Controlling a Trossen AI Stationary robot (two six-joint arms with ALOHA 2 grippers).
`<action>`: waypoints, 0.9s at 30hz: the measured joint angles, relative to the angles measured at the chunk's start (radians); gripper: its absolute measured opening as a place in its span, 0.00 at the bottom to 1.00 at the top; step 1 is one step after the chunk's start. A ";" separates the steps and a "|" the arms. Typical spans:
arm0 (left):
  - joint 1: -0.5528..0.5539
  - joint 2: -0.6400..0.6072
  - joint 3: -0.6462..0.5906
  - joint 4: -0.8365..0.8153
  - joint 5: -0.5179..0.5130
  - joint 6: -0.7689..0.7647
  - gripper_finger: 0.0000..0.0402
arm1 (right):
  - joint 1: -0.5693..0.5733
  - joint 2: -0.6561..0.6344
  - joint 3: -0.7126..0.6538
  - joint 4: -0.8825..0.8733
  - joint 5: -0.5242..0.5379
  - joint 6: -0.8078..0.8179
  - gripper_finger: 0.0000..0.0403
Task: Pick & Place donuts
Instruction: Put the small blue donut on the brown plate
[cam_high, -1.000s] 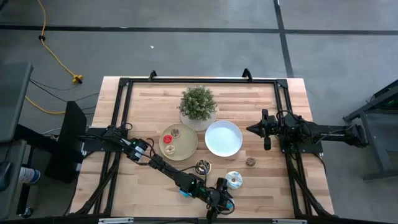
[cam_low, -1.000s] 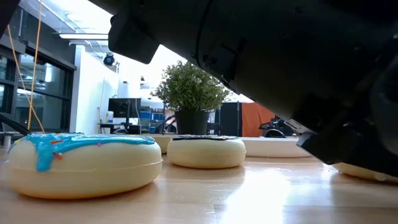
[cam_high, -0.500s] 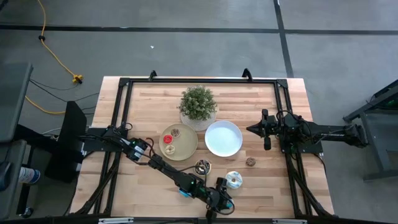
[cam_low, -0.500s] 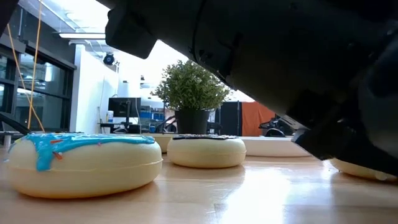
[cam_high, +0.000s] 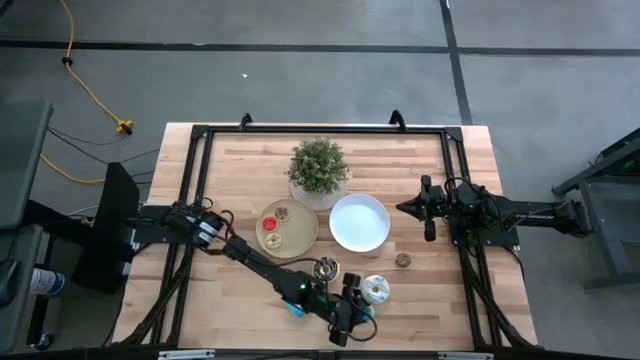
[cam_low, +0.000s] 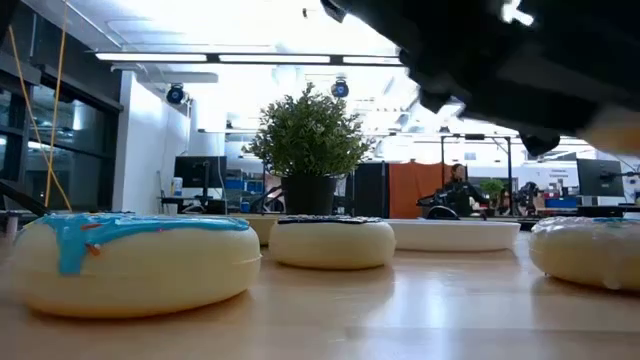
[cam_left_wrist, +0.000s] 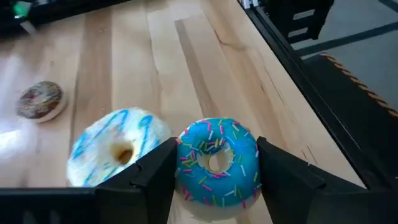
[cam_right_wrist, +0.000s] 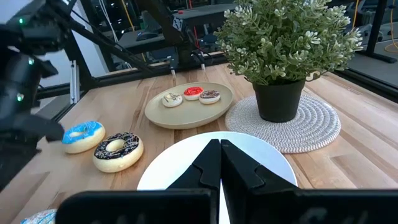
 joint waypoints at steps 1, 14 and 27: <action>0.000 -0.013 -0.011 0.000 -0.005 -0.003 0.49 | 0.000 0.000 0.000 0.000 0.000 0.000 0.00; 0.034 -0.288 -0.345 0.003 -0.167 -0.238 0.49 | 0.000 0.000 0.000 -0.001 0.000 0.000 0.00; 0.060 -0.617 -0.728 0.006 -0.265 -0.432 0.49 | 0.000 0.006 0.000 0.003 -0.001 0.000 0.00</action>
